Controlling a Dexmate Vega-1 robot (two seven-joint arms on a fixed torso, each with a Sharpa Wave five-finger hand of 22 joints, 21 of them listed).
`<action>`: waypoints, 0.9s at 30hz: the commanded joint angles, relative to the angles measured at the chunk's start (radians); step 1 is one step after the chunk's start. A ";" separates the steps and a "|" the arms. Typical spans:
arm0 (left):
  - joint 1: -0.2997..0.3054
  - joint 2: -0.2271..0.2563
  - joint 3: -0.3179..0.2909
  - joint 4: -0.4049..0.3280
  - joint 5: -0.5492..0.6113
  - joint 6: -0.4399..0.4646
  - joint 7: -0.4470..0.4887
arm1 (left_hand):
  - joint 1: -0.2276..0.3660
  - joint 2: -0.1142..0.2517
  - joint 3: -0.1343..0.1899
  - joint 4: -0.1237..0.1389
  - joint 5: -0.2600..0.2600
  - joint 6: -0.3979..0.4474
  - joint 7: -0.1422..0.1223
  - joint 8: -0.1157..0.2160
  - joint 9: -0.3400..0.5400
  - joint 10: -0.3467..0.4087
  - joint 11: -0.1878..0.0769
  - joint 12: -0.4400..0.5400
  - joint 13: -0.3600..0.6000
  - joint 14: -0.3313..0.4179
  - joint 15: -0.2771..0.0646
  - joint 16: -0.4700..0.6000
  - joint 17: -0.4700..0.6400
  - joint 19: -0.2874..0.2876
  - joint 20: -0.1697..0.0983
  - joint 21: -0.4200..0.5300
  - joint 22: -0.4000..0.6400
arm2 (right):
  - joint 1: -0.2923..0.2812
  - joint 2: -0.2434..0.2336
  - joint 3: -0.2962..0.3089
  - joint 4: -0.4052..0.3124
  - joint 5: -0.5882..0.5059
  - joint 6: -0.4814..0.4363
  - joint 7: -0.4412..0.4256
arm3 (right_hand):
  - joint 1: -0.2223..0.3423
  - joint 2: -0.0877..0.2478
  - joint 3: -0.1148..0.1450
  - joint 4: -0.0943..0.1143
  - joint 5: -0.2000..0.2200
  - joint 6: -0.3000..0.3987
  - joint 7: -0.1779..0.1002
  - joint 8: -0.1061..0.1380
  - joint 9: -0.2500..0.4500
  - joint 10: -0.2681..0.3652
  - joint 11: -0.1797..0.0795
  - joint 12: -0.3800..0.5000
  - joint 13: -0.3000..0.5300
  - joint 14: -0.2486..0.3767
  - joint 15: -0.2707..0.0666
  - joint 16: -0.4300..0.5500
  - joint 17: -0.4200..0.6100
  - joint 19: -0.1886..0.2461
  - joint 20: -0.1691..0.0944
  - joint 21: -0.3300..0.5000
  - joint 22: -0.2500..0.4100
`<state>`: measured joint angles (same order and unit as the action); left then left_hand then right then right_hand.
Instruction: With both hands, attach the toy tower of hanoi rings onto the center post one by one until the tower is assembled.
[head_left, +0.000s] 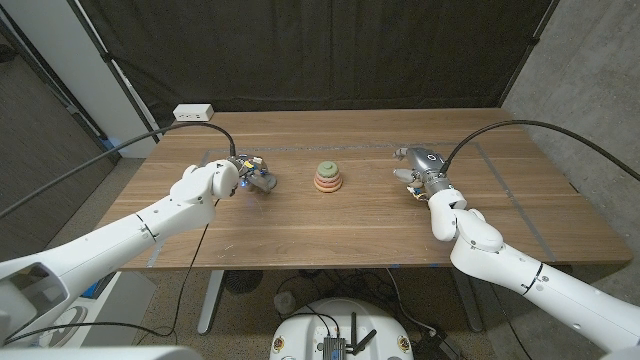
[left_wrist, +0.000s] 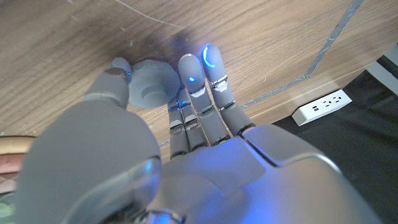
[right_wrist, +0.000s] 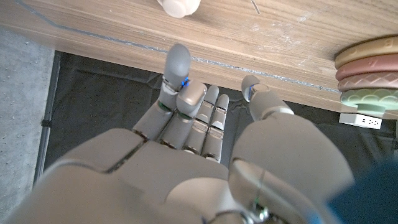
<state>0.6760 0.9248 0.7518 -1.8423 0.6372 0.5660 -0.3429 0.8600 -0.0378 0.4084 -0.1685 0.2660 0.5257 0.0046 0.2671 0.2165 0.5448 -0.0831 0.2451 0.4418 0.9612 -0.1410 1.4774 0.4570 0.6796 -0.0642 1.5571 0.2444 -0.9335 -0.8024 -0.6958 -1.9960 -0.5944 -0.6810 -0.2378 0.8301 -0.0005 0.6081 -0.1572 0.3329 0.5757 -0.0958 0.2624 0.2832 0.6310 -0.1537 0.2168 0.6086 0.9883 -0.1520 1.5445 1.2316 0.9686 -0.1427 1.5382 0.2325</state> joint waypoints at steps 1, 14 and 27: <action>0.023 0.009 -0.004 -0.034 -0.003 0.038 0.017 | 0.016 0.001 0.007 -0.003 0.004 0.018 0.002 0.009 0.004 0.049 -0.032 0.005 0.012 0.017 -0.078 0.007 0.001 0.010 -0.144 0.006 0.008 | -0.002 0.002 0.010 0.022 0.027 0.034 -0.016 | -0.002 0.004 -0.002 0.000 0.007 0.008 0.001 -0.001 0.002 0.009 -0.002 0.001 0.001 0.007 -0.062 0.004 0.001 0.004 -0.073 0.007 0.001; 0.071 0.007 -0.033 -0.062 -0.028 0.058 0.105 | 0.061 0.022 0.019 -0.006 0.007 0.097 -0.007 0.036 0.011 0.139 -0.062 0.025 0.028 0.049 -0.078 0.024 0.004 0.037 -0.145 0.011 0.029 | -0.003 -0.003 0.015 0.027 0.039 0.056 -0.030 | -0.015 0.008 -0.003 0.002 0.010 0.010 0.001 -0.004 0.001 0.012 0.001 0.001 0.003 0.006 -0.062 0.003 0.001 0.001 -0.072 0.005 -0.002; 0.101 0.021 -0.073 -0.106 -0.074 0.075 0.164 | 0.116 0.040 0.037 -0.007 0.015 0.110 -0.008 0.036 0.019 0.164 -0.061 0.020 0.046 0.060 -0.079 0.033 0.017 0.044 -0.145 0.009 0.047 | -0.015 -0.010 0.018 -0.010 0.021 0.019 -0.024 | -0.024 0.012 -0.004 0.002 0.013 0.014 0.002 -0.005 0.000 0.019 0.004 0.002 0.004 0.005 -0.062 0.003 0.001 0.002 -0.073 0.006 0.000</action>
<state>0.7511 0.9375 0.7128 -1.9137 0.6071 0.6191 -0.2541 0.9658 -0.0069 0.4350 -0.1781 0.2738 0.6235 -0.0067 0.2963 0.2304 0.6527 -0.0969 0.2618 0.4832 1.0132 -0.1606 1.5054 0.4710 0.7100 -0.0696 1.5648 0.2860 -0.9371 -0.8042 -0.6822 -1.9734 -0.5606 -0.6356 -0.2649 0.8173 0.0121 0.6082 -0.1572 0.3405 0.5770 -0.0944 0.2569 0.2833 0.6419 -0.1537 0.2168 0.6096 0.9882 -0.1520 1.5445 1.2315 0.9686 -0.1427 1.5386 0.2326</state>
